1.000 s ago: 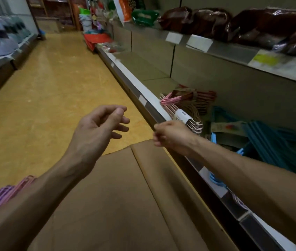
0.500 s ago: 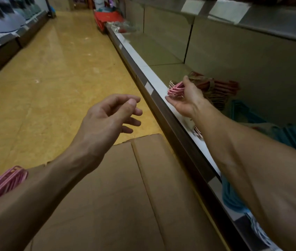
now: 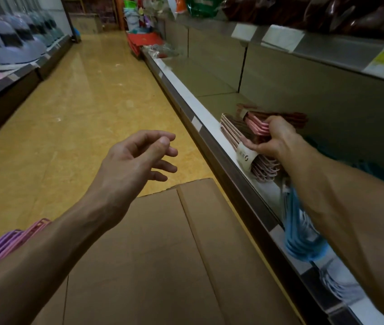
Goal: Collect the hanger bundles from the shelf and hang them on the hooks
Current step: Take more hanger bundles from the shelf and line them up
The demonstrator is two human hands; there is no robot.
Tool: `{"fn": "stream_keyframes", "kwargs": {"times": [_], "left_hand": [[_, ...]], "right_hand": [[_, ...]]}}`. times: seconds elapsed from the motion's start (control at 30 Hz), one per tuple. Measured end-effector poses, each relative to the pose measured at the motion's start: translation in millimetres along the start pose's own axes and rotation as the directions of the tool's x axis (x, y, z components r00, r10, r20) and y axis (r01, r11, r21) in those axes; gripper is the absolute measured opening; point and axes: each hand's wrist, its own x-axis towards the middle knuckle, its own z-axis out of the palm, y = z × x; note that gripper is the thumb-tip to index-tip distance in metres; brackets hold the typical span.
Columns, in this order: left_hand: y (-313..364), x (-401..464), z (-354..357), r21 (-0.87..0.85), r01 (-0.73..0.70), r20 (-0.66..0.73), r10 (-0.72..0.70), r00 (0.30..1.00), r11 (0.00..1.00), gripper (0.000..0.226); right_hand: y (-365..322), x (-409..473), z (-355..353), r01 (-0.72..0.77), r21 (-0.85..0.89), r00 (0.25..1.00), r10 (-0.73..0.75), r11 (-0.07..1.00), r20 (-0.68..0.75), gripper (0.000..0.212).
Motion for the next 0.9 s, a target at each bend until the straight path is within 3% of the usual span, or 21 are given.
{"fn": "stream_keyframes", "kwargs": {"times": [0.17, 0.33, 0.57, 0.67, 0.8, 0.9], "left_hand": [[19, -20, -7, 0.020, -0.030, 0.023, 0.030, 0.999, 0.999, 0.021], [37, -41, -20, 0.046, -0.050, 0.052, 0.048, 0.998, 0.998, 0.020], [52, -50, -36, 0.030, -0.066, 0.051, 0.064, 0.997, 0.997, 0.022], [50, -46, -26, 0.008, -0.064, 0.062, 0.064, 0.996, 0.998, 0.022], [44, -35, 0, -0.022, -0.069, 0.095, 0.071, 0.993, 0.997, 0.020], [35, -24, 25, -0.051, -0.062, 0.109, 0.067, 0.992, 0.997, 0.020]], "right_hand": [[-3, -41, -24, 0.002, 0.213, 0.996, -0.022, 0.977, 0.090, 0.013], [-3, -65, -37, 0.066, 0.154, 0.995, -0.077, 0.986, 0.068, 0.024], [0, -83, -53, 0.068, 0.087, 0.997, -0.071, 0.994, 0.035, 0.015], [1, -79, -59, 0.075, 0.091, 0.997, -0.077, 0.993, 0.025, 0.023], [-1, -69, -64, 0.057, 0.121, 0.997, -0.062, 0.991, 0.037, 0.011], [3, -49, -69, 0.033, 0.131, 0.998, -0.040, 0.991, 0.053, 0.017]]}}
